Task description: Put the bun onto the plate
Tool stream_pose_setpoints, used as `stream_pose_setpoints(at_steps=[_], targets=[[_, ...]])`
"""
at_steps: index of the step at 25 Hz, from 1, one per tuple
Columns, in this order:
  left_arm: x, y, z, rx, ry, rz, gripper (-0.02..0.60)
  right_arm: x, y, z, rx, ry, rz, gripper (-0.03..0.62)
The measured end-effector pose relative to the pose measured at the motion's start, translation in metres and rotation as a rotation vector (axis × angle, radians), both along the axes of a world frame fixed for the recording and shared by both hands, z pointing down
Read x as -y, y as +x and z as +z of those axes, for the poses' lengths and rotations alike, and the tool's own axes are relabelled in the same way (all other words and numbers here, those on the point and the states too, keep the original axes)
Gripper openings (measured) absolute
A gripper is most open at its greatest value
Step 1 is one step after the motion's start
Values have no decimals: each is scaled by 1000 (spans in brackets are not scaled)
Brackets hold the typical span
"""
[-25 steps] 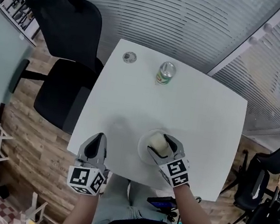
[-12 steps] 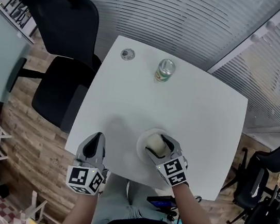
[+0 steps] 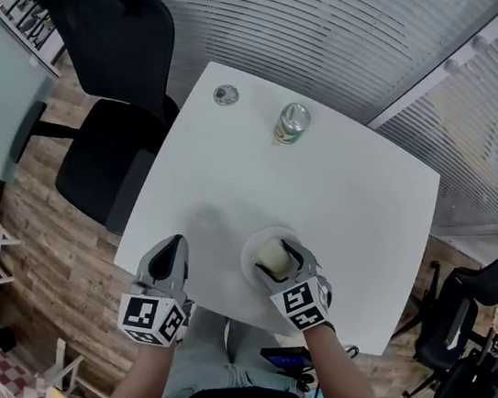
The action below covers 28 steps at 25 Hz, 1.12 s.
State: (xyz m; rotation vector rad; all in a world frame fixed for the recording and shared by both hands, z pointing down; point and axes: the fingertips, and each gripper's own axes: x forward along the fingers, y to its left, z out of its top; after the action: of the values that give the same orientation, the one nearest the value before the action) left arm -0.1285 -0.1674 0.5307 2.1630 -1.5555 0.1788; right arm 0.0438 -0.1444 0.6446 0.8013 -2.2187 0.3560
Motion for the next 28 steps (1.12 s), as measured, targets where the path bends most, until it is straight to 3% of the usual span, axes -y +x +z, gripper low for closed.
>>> stream_pose_setpoints(at_steps=[14,18,28], targets=[[-5,-1,-4,4,4,8,0,-3,-2,4,-37,-34,-28,331],[-6,-1,-6,5,5,10,0,-5,-4,2,-39,-39,-43,361],[-3,-3,-10,5,16,16,0,1,-4,-26,39,6,-6,353]])
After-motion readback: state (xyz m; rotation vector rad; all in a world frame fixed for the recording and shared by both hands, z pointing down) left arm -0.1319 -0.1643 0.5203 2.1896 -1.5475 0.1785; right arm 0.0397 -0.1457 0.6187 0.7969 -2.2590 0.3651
